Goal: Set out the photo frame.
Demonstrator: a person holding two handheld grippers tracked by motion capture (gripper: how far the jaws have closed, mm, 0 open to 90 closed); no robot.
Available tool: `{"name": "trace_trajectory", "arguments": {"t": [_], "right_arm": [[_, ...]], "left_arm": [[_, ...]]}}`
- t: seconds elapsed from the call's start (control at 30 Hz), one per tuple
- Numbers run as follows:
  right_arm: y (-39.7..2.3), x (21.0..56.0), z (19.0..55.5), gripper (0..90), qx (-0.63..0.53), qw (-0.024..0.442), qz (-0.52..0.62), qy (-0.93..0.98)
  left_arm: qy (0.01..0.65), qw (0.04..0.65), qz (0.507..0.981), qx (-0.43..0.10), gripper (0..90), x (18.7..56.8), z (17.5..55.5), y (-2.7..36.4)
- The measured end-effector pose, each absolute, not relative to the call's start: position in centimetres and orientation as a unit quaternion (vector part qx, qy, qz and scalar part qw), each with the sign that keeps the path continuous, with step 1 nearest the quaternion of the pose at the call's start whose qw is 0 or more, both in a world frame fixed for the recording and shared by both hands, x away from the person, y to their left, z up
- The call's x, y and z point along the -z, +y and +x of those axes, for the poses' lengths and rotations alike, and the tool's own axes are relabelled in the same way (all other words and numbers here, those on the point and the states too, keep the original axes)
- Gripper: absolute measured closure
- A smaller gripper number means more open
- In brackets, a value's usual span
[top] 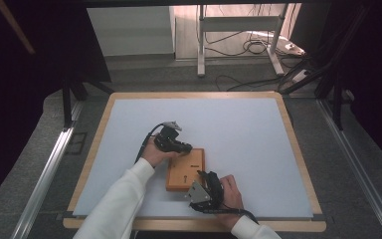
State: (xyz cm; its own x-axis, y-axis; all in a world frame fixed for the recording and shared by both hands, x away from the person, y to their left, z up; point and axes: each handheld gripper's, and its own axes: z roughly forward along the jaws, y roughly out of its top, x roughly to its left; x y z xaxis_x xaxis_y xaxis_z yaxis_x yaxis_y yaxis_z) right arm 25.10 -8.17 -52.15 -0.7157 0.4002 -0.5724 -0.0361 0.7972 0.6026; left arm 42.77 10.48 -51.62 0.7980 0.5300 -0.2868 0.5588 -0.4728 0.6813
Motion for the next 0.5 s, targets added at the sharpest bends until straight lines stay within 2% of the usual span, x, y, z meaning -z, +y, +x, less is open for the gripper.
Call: {"name": "trace_trajectory", "arguments": {"t": [0.5], "right_arm": [[-8.5,50.7,25.2,46.4,-0.3,0.379,0.072,0.872]], "left_arm": [[0.33,0.405,0.853,0.003,81.9,51.7,42.8,10.4]]}}
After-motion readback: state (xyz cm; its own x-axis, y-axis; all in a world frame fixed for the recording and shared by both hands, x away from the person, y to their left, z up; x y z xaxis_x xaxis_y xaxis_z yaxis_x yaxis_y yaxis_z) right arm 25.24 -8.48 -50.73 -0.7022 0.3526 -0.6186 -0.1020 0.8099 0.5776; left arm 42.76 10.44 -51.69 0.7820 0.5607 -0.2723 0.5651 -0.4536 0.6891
